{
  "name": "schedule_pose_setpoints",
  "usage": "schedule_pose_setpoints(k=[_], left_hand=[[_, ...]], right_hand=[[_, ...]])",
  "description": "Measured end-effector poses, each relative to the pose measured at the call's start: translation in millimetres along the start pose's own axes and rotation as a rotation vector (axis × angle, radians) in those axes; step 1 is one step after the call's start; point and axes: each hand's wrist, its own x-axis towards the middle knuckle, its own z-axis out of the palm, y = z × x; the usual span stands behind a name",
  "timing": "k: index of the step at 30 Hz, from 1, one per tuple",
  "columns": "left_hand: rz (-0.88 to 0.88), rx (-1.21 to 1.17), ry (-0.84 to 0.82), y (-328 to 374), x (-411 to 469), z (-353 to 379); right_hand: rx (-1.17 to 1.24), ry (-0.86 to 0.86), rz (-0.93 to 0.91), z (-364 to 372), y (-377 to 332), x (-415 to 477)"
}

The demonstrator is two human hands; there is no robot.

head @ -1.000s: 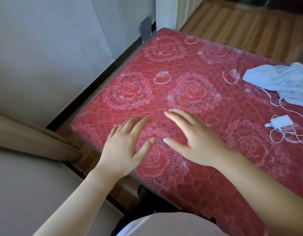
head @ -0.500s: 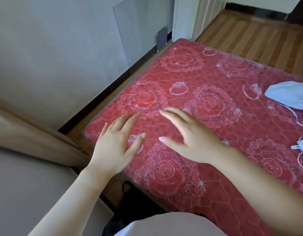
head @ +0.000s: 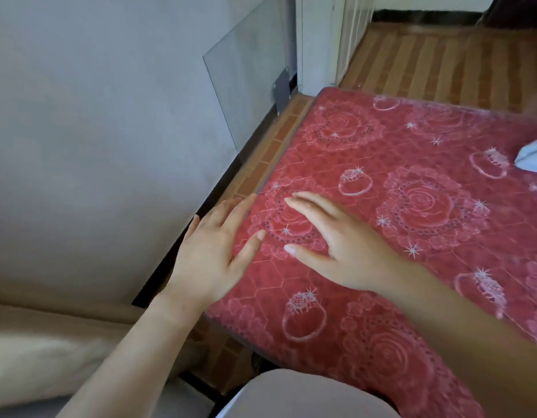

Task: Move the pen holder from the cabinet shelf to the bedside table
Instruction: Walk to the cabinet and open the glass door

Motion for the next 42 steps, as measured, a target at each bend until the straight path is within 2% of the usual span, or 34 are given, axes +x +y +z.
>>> schedule_pose_setpoints(k=[6, 17, 24, 32, 42], left_hand=[[0.046, -0.014, 0.007, -45.5, 22.9, -21.4], [0.014, -0.067, -0.003, -117.8, 47.9, -8.9], [0.106, -0.087, -0.052, -211.9, 105.8, -28.7], [0.222, -0.043, -0.114, -331.9, 164.4, -82.1], [0.170, -0.070, -0.101, -391.6, 171.5, -107.8]], right_hand=[[-0.001, 0.036, -0.006, 13.3, -24.7, 55.1], [-0.071, -0.034, -0.009, 42.7, -24.1, 118.5], [-0.121, 0.026, 0.098, 73.7, -48.8, 196.6], [-0.042, 0.147, 0.192, 127.9, -113.9, 308.7], [-0.044, 0.148, 0.175, 155.5, -144.9, 369.5]])
